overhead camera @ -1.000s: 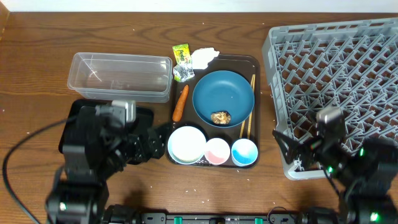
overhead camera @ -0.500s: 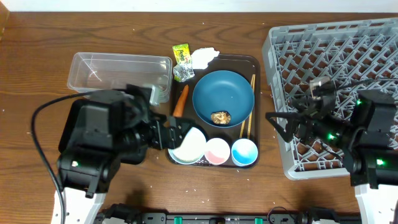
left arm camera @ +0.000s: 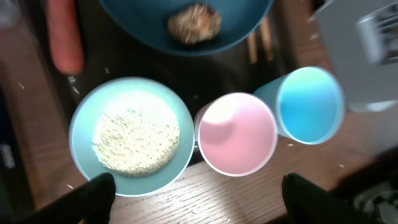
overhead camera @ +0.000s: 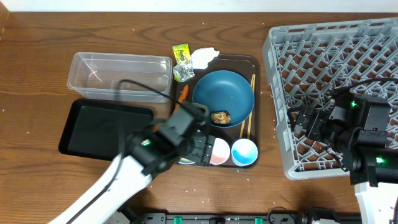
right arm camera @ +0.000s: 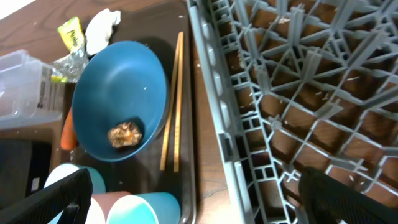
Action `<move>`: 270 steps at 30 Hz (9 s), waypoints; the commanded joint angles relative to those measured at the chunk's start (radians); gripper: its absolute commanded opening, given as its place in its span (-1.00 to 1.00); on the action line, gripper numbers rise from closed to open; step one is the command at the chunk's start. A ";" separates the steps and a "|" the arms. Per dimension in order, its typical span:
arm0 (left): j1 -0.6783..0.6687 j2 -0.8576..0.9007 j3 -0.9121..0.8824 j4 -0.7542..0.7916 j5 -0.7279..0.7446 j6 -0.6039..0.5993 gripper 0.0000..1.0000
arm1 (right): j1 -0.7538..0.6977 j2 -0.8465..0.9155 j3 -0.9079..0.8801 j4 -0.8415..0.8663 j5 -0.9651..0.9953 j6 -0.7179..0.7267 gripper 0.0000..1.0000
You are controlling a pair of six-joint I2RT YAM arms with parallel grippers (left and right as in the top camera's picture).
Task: Sort waste into correct bins and load items into the dishwasher rack
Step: 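Reach the left gripper to the pink cup and grasp it, then lift the pink cup and pass it to the right gripper, then carry the pink cup with the right gripper into the dish rack, then grasp the light-blue cup with the left gripper and lift it, then hand the light-blue cup from the left to the right gripper, then place the light-blue cup in the dish rack with the right gripper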
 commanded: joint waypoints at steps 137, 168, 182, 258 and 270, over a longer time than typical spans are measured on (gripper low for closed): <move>0.576 -0.159 0.173 0.080 0.839 0.199 0.85 | -0.676 0.378 0.055 0.146 0.028 0.227 0.72; -0.114 0.417 0.159 0.104 0.124 0.042 0.47 | -0.461 0.092 0.163 -0.060 -0.216 -0.066 0.93; -0.122 0.507 0.175 0.153 0.173 0.005 -0.87 | -0.461 0.092 0.163 -0.068 -0.214 -0.067 0.93; 0.521 0.002 0.208 0.200 1.037 0.145 0.96 | -0.405 0.083 0.163 0.127 0.291 0.035 0.08; 0.518 0.001 0.208 0.128 0.983 0.149 0.96 | -0.710 0.352 0.163 0.192 0.238 0.217 0.18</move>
